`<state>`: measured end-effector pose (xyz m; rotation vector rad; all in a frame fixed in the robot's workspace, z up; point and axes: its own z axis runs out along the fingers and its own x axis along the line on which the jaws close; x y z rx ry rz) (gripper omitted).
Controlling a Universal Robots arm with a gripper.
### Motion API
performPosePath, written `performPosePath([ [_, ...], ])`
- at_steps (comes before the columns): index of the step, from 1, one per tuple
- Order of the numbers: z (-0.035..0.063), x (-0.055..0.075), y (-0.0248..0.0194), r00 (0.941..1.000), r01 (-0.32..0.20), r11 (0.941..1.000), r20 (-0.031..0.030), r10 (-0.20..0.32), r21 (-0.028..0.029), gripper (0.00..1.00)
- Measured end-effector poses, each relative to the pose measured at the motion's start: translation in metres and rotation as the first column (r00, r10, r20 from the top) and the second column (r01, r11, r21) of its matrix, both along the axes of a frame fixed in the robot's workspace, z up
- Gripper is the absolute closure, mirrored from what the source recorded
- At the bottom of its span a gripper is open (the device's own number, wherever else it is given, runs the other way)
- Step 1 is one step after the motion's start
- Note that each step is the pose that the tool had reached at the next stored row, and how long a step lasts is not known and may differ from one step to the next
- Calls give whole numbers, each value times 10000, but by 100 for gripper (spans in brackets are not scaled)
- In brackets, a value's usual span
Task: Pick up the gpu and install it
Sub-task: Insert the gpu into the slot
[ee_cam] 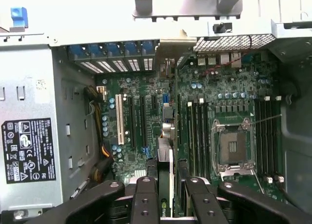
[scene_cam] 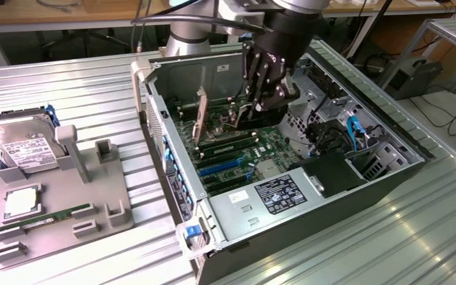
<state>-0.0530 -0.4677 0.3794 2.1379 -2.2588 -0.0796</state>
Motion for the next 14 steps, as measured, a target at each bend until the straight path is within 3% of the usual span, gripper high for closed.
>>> performPosePath([
  [14,-272,-72,0,9996,-296,9996,1,296,-1,74],
])
